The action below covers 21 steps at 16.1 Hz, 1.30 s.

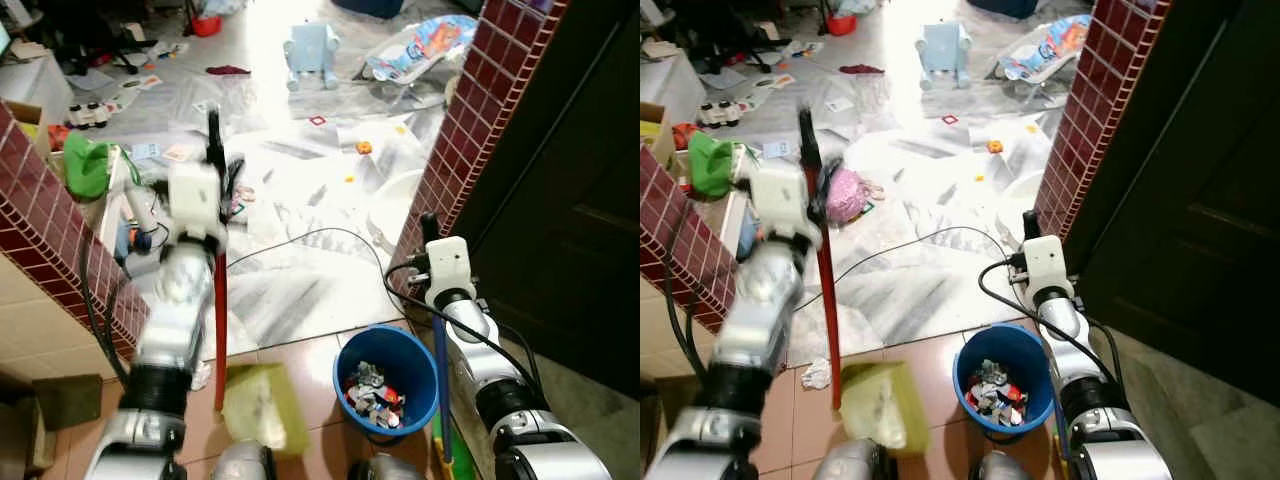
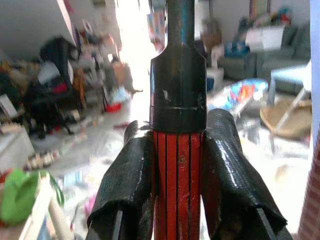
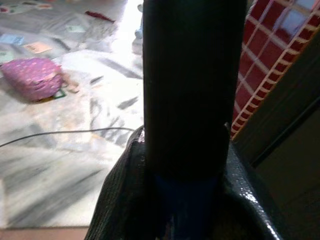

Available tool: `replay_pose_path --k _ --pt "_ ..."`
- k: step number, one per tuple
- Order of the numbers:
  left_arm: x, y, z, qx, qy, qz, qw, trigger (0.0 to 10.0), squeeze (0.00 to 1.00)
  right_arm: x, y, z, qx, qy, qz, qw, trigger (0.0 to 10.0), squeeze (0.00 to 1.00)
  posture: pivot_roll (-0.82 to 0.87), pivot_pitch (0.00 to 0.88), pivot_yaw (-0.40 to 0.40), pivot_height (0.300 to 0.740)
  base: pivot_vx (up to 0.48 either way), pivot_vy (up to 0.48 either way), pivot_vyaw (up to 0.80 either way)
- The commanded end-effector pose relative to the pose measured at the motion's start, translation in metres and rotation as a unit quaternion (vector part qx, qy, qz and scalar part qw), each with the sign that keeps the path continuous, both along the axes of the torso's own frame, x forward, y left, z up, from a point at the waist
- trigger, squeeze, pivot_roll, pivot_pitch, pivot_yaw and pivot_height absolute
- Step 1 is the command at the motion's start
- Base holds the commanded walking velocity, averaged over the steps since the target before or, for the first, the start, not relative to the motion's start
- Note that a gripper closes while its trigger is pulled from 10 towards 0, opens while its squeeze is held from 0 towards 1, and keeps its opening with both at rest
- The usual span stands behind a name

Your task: Sweep floor

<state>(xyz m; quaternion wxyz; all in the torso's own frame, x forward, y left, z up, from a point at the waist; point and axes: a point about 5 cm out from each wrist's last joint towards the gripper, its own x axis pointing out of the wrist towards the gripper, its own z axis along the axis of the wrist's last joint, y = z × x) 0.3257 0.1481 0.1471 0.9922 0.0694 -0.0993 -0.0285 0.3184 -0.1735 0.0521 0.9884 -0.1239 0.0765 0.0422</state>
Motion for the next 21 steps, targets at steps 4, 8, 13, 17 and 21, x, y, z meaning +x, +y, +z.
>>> replay_pose_path --k 4,8,13,17,21 --pt "-0.021 0.001 -0.032 0.009 0.027 0.042 0.999 10.0 0.00 0.012 0.027 0.016 0.088 0.001 0.063 0.994 10.0 0.00 -0.05 0.007 0.002 0.740 0.000 0.000 0.00" --pt "-0.039 -0.002 -0.058 -0.034 0.078 0.075 0.994 10.0 0.00 0.022 0.035 0.039 0.115 -0.048 0.095 0.988 10.0 0.00 -0.03 0.027 -0.011 0.740 0.000 0.000 0.00" --pt "-0.034 -0.002 -0.059 -0.024 0.080 0.074 0.994 10.0 0.00 0.032 0.036 0.069 0.083 -0.136 0.099 0.982 10.0 0.00 -0.02 0.000 -0.024 0.740 0.000 0.000 0.00" --pt "-0.034 -0.006 -0.061 -0.039 0.085 0.077 0.993 10.0 0.00 0.037 0.035 0.069 0.080 -0.139 0.079 0.984 10.0 0.00 -0.01 0.000 -0.019 0.740 0.000 0.000 0.00" --pt "-0.034 -0.004 -0.062 -0.043 0.088 0.084 0.992 10.0 0.00 0.046 0.042 0.080 0.090 -0.153 0.066 0.982 10.0 0.00 0.00 0.000 -0.022 0.740 0.000 0.000 0.00"
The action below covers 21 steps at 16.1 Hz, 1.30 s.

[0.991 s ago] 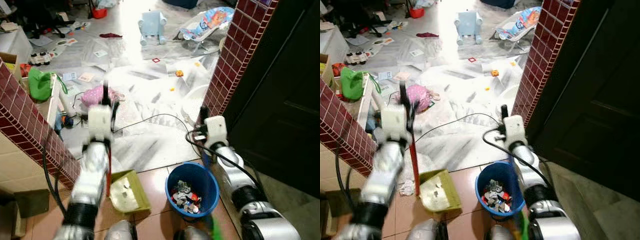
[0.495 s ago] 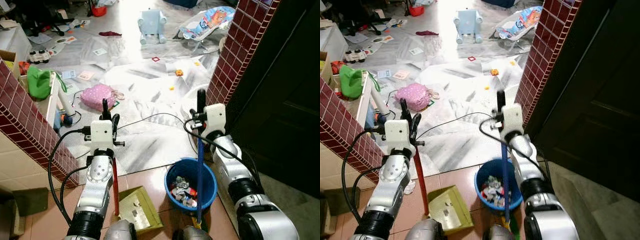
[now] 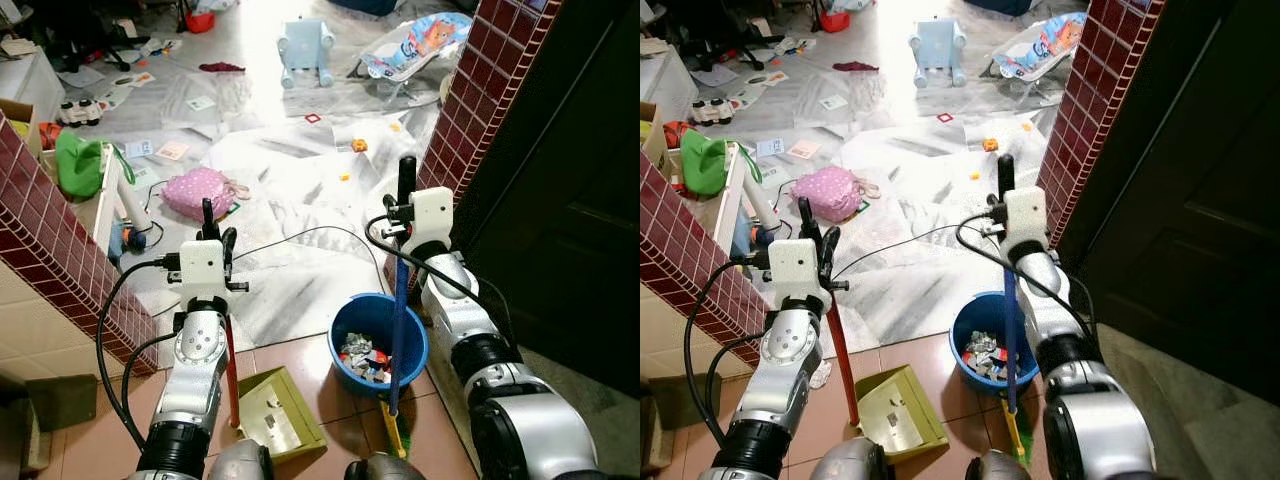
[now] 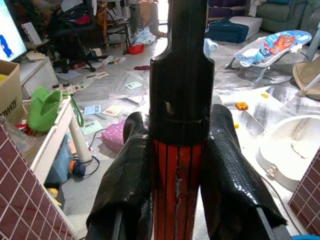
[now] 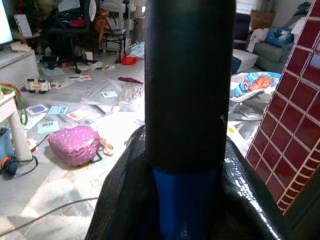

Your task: Sweep floor

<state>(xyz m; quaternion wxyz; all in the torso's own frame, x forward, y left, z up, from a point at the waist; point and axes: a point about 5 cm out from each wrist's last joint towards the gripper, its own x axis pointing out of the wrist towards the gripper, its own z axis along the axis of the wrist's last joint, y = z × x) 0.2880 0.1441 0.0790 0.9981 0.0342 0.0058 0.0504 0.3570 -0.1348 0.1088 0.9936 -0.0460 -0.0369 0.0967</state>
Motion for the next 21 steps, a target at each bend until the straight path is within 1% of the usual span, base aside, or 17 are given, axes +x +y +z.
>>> replay_pose_path --k 1,4,7,9,10,11,12,13,14,15,16,17,18,20,21 --pt "0.004 0.001 0.007 -0.001 -0.013 0.004 1.000 10.0 0.00 0.010 0.006 0.026 0.010 -0.054 0.001 0.998 10.0 0.00 0.00 0.000 -0.025 0.740 0.000 0.000 0.00" --pt "0.004 0.002 0.006 0.001 -0.012 0.009 1.000 10.0 0.00 0.010 0.010 0.026 0.013 -0.056 0.007 0.998 10.0 0.00 0.01 0.000 -0.037 0.740 0.000 0.000 0.00" --pt "0.002 0.004 0.004 -0.010 -0.001 0.021 1.000 10.0 0.00 -0.001 0.015 0.009 0.019 -0.037 0.023 0.999 10.0 0.00 0.01 0.000 -0.034 0.740 0.000 0.000 0.00" --pt "-0.001 0.008 0.011 -0.020 -0.006 0.003 1.000 10.0 0.00 -0.015 0.023 -0.005 0.033 -0.022 0.064 0.997 10.0 0.00 0.00 0.000 -0.024 0.740 0.000 0.000 0.00" --pt "-0.004 0.010 0.013 -0.035 -0.006 0.000 0.999 10.0 0.00 -0.021 0.027 -0.010 0.044 -0.005 0.086 0.995 10.0 0.00 0.00 0.000 -0.020 0.740 0.000 0.000 0.00" --pt "-0.006 0.012 0.015 -0.035 -0.005 -0.006 0.999 10.0 0.00 -0.027 0.030 -0.013 0.039 -0.006 0.104 0.994 10.0 0.00 -0.01 0.000 -0.015 0.740 0.000 0.000 0.00" --pt "-0.010 0.016 0.015 -0.041 -0.006 -0.007 0.999 10.0 0.00 -0.037 0.031 -0.019 0.027 -0.004 0.123 0.992 10.0 0.00 -0.01 0.000 -0.010 0.740 0.000 0.000 0.00" --pt "-0.012 0.017 0.014 -0.043 -0.003 -0.008 0.999 10.0 0.00 -0.041 0.031 -0.021 0.029 0.000 0.129 0.991 10.0 0.00 -0.01 0.000 -0.010 0.740 0.000 0.000 0.00" --pt "-0.015 0.019 0.014 -0.045 0.001 -0.008 0.999 10.0 0.00 -0.046 0.029 -0.024 0.014 -0.001 0.137 0.991 10.0 0.00 -0.01 0.002 -0.008 0.740 0.000 0.000 0.00" --pt "-0.016 0.020 0.015 -0.030 -0.004 -0.003 1.000 10.0 0.00 -0.046 0.022 -0.021 0.006 -0.020 0.112 0.994 10.0 0.00 -0.01 0.003 -0.012 0.740 0.000 0.000 0.00" --pt "-0.017 0.019 0.014 -0.029 -0.003 -0.005 1.000 10.0 0.00 -0.044 0.021 -0.017 0.009 -0.032 0.105 0.994 10.0 0.00 -0.01 0.004 -0.011 0.740 0.000 0.000 0.00" --pt "-0.017 0.017 0.015 -0.028 -0.002 -0.008 1.000 10.0 0.00 -0.039 0.025 -0.004 -0.002 -0.065 0.113 0.991 10.0 0.00 -0.01 0.004 -0.010 0.740 0.000 0.000 0.00" --pt "-0.017 0.014 0.016 -0.028 -0.002 -0.011 1.000 10.0 0.00 -0.036 0.027 0.005 -0.022 -0.088 0.114 0.989 10.0 0.00 -0.01 0.004 -0.007 0.740 0.000 0.000 0.00" --pt "-0.017 0.013 0.016 -0.022 -0.002 -0.015 1.000 10.0 0.00 -0.026 0.030 0.025 -0.040 -0.128 0.107 0.985 10.0 0.00 -0.01 0.004 -0.008 0.740 0.000 0.000 0.00" --pt "-0.017 0.014 0.016 -0.022 -0.002 -0.014 1.000 10.0 0.00 -0.023 0.032 0.030 -0.042 -0.137 0.108 0.984 10.0 0.00 -0.01 0.004 -0.008 0.740 0.000 0.000 0.00"
